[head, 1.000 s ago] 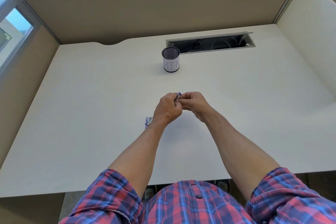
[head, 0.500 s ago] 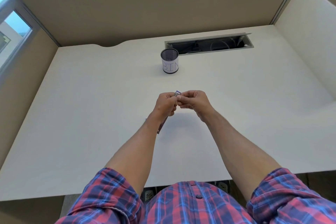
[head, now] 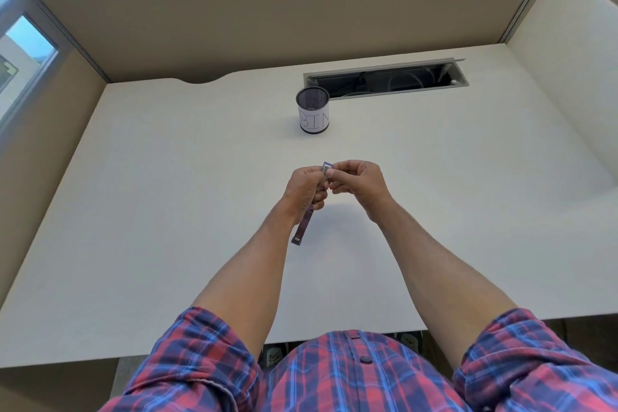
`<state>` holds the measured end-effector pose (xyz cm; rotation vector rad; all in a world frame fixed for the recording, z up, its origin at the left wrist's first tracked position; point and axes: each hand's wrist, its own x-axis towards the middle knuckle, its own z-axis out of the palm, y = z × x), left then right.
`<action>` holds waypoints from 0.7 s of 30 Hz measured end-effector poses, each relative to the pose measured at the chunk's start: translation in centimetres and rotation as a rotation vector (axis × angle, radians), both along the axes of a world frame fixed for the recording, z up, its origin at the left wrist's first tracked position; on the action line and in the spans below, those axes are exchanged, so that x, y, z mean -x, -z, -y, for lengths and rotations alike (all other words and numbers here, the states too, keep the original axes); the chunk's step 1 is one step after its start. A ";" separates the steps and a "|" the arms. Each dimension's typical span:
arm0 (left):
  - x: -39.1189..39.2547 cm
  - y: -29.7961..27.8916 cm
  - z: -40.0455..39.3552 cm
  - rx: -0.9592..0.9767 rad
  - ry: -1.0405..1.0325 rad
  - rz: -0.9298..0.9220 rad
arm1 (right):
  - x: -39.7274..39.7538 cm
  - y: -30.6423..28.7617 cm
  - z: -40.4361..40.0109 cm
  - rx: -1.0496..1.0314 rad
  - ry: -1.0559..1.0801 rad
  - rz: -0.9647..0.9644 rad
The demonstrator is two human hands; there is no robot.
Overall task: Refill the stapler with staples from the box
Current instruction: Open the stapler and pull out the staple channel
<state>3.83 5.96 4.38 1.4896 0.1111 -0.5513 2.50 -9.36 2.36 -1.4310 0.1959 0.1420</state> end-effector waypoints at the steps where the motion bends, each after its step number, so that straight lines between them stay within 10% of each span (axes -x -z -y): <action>1: 0.0 0.1 0.1 -0.027 -0.005 0.019 | 0.0 0.0 -0.1 0.029 0.014 0.004; 8: 0.2 1.0 0.5 -0.359 0.005 0.298 | -0.1 0.7 -1.0 0.179 0.075 0.024; 21: 0.2 2.0 0.3 -0.466 -0.021 0.414 | 0.3 0.4 -1.3 -0.237 0.027 -0.175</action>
